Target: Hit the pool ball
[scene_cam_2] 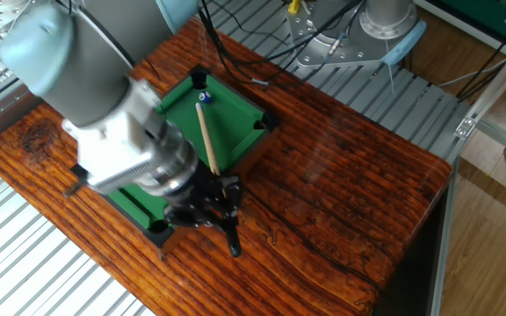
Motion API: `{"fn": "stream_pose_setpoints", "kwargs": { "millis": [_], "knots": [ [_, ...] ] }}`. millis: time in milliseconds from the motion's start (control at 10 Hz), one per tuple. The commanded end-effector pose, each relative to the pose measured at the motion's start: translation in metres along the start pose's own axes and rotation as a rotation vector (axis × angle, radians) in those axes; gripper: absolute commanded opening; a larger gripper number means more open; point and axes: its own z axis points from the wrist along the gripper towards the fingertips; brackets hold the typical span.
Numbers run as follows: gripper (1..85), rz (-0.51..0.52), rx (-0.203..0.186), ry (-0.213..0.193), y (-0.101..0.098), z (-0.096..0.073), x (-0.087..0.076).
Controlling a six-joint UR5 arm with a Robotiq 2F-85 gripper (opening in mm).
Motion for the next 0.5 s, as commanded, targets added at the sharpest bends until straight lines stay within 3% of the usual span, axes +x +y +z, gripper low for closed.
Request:
{"fn": "stream_pose_setpoints", "kwargs": {
  "millis": [0, 100, 200, 400],
  "knots": [
    [1.0, 0.029, -0.010, -0.030, 0.003, -0.012, -0.006],
    [1.0, 0.065, 0.002, -0.039, 0.000, -0.011, -0.011],
    [1.0, 0.102, 0.042, -0.062, -0.010, -0.012, -0.016],
    [1.0, 0.133, 0.093, -0.154, -0.025, -0.015, -0.039]
  ]
}}
